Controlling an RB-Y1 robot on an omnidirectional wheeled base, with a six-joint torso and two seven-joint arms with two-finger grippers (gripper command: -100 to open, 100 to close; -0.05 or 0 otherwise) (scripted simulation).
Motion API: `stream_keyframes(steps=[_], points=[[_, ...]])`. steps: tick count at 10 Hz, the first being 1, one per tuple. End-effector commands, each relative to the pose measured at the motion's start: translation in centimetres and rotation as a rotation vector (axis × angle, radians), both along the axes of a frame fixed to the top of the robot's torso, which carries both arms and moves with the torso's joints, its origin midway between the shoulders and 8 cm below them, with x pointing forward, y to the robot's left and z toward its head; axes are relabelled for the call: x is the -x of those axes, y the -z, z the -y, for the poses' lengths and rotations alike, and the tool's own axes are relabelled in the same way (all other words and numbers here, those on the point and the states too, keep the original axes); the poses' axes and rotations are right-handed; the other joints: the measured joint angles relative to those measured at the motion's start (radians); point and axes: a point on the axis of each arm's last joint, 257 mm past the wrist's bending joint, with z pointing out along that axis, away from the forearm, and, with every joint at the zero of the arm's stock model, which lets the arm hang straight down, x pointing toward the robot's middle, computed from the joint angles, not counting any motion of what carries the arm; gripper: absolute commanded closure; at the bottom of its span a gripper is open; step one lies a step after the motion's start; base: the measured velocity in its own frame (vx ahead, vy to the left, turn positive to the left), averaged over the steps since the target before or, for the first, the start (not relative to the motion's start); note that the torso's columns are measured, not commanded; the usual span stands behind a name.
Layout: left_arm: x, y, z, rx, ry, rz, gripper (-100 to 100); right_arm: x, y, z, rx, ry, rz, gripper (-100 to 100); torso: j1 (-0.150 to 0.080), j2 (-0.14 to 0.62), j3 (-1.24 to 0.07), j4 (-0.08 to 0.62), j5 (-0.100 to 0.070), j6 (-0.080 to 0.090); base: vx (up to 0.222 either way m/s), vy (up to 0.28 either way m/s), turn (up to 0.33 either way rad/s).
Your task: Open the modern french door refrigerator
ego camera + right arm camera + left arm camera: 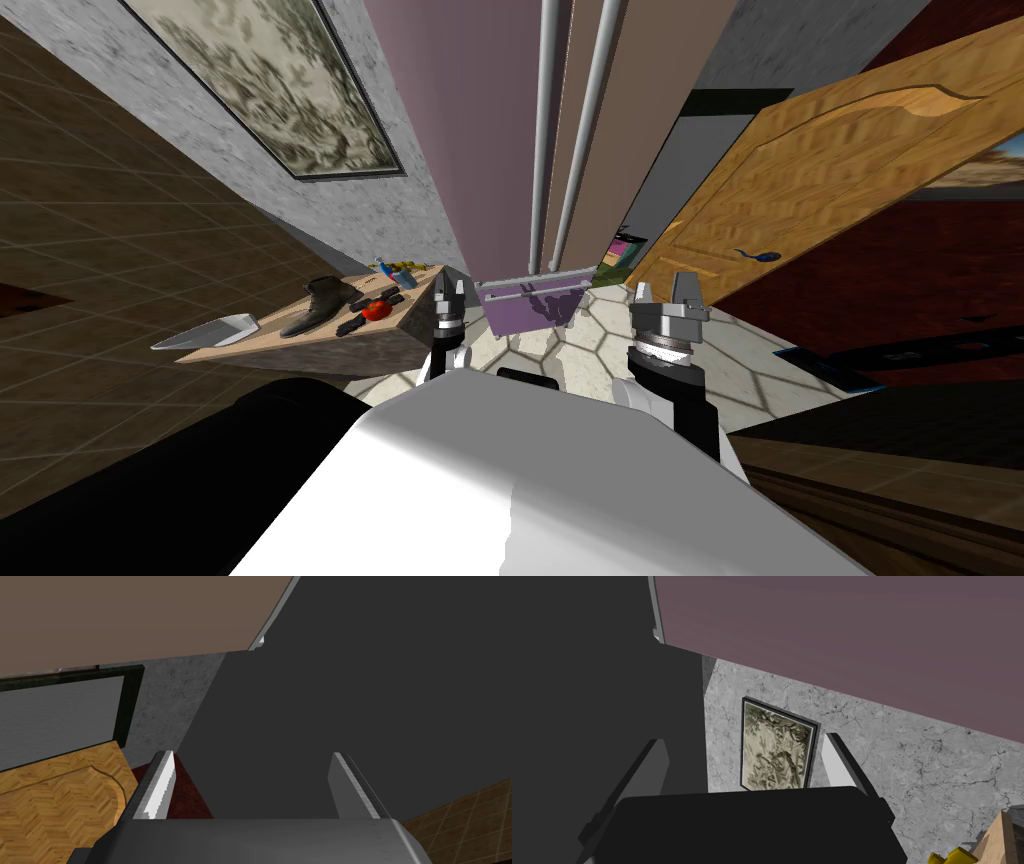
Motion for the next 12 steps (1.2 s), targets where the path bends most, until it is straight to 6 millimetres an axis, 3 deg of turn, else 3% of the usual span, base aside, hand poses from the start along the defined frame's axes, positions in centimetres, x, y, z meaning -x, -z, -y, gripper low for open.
stream_keyframes(steps=[1,9,10,12], points=[[0.0,0.0,0.0,0.000,0.000,0.000,0,0.0,0.0,0.0,0.000,0.000,0.000,0,0.000,0.040,-0.082,0.041,0.000,0.000,0.000,0.000,0.000],[0.0,0.0,0.0,0.000,0.000,0.000,0,0.0,0.0,0.0,0.000,0.000,0.000,0,0.000,0.618,-1.234,0.617,0.000,0.000,0.000,0.000,0.000],[-0.2,0.3,0.4,-0.039,0.023,-0.012,-100,0.0,0.0,0.0,0.000,0.000,0.000,0,0.000,0.691,-1.382,0.691,0.000,0.000,0.018,-0.006,0.001],[-0.5,1.2,0.7,-0.085,0.051,-0.030,-100,0.0,0.0,0.0,0.000,0.000,0.000,0,0.000,0.733,-1.471,0.733,0.000,0.000,0.044,0.000,0.003]])
